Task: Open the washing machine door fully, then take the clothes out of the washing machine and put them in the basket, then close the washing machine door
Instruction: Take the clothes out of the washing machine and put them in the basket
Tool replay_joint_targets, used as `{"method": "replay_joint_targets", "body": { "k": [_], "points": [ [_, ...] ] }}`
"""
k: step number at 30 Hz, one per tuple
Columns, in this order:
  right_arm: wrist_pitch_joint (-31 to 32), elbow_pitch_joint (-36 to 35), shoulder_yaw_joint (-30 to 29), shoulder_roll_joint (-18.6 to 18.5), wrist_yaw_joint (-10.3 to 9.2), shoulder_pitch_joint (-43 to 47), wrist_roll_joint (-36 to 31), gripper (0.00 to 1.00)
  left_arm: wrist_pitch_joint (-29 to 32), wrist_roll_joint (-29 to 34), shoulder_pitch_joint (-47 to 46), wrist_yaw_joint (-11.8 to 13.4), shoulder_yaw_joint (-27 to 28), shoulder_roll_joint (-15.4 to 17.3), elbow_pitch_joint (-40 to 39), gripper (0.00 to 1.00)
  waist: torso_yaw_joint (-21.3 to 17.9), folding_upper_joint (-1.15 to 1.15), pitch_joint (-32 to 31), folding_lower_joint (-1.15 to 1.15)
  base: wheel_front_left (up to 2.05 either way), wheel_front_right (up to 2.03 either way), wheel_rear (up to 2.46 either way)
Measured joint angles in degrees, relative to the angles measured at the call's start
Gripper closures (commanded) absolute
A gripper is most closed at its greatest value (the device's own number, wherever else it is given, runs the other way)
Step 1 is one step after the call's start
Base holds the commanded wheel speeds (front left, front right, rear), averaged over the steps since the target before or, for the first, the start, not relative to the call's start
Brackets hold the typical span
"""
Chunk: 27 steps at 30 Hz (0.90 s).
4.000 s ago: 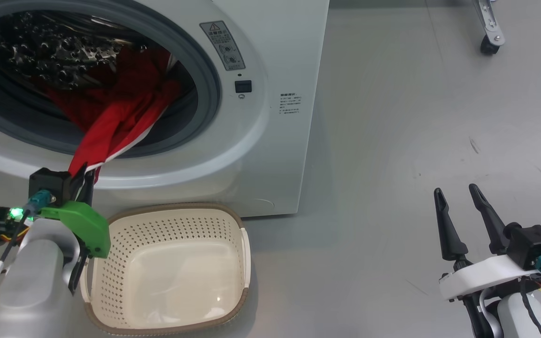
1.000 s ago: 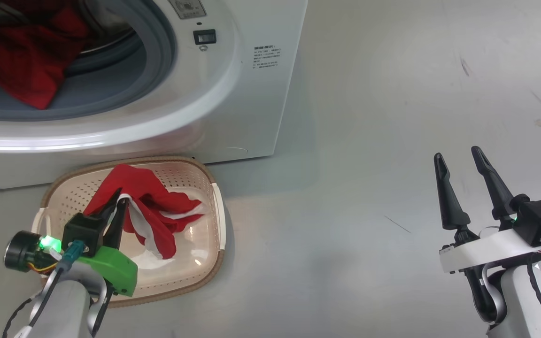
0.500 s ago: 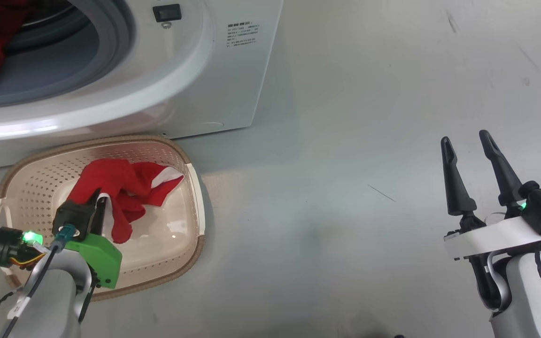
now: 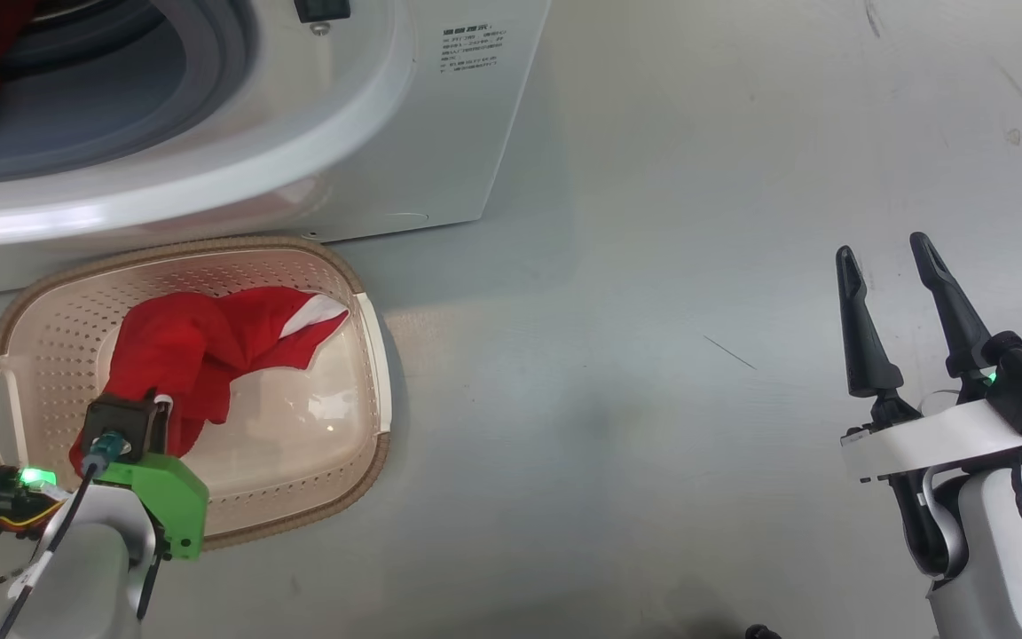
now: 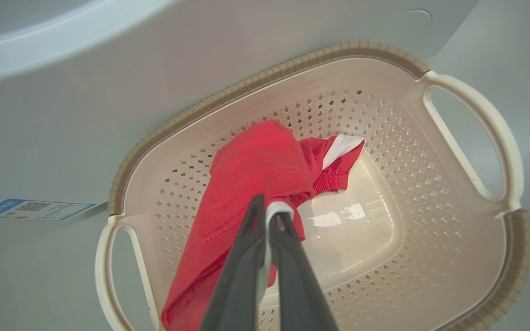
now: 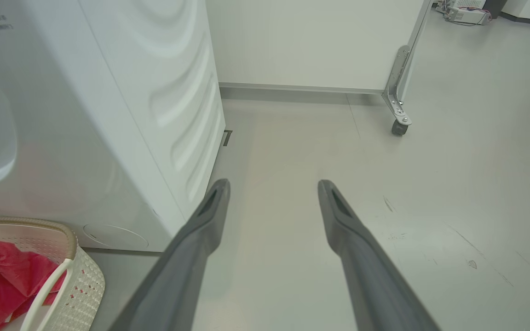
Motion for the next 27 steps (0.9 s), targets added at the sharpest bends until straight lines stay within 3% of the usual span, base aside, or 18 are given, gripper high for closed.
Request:
{"method": "replay_joint_targets", "body": {
  "k": [5, 6, 7, 27],
  "points": [
    [0.0, 0.08, 0.02, -0.02, 0.0, -0.08, -0.01, 0.0, -0.01, -0.31, -1.75, -0.03, -0.11, -0.67, 2.25, 1.0, 0.24, 0.0, -0.05, 0.0, 0.0, 0.0, 0.0],
    [0.0, 0.1, 0.0, -0.02, 0.0, -0.15, -0.01, 0.0, -0.01, -0.46, -2.02, -0.03, 0.02, -0.91, 2.85, 0.8, 0.28, 0.0, -0.1, 0.0, 0.0, 0.0, 0.0],
    [0.0, 0.11, 0.0, -0.02, 0.0, -0.21, -0.01, 0.0, -0.01, -0.74, -2.13, -0.03, 0.22, -1.11, 3.25, 0.0, 0.33, 0.0, -0.15, 0.0, 0.0, 0.0, 0.0],
    [0.0, 2.56, -0.38, 0.88, 0.0, -0.48, -0.01, 0.0, -1.05, -1.32, -3.03, -0.62, -0.34, -2.22, 7.25, 0.0, 1.44, 0.0, -5.82, 0.0, 0.0, 0.0, 0.0]
  ]
}}
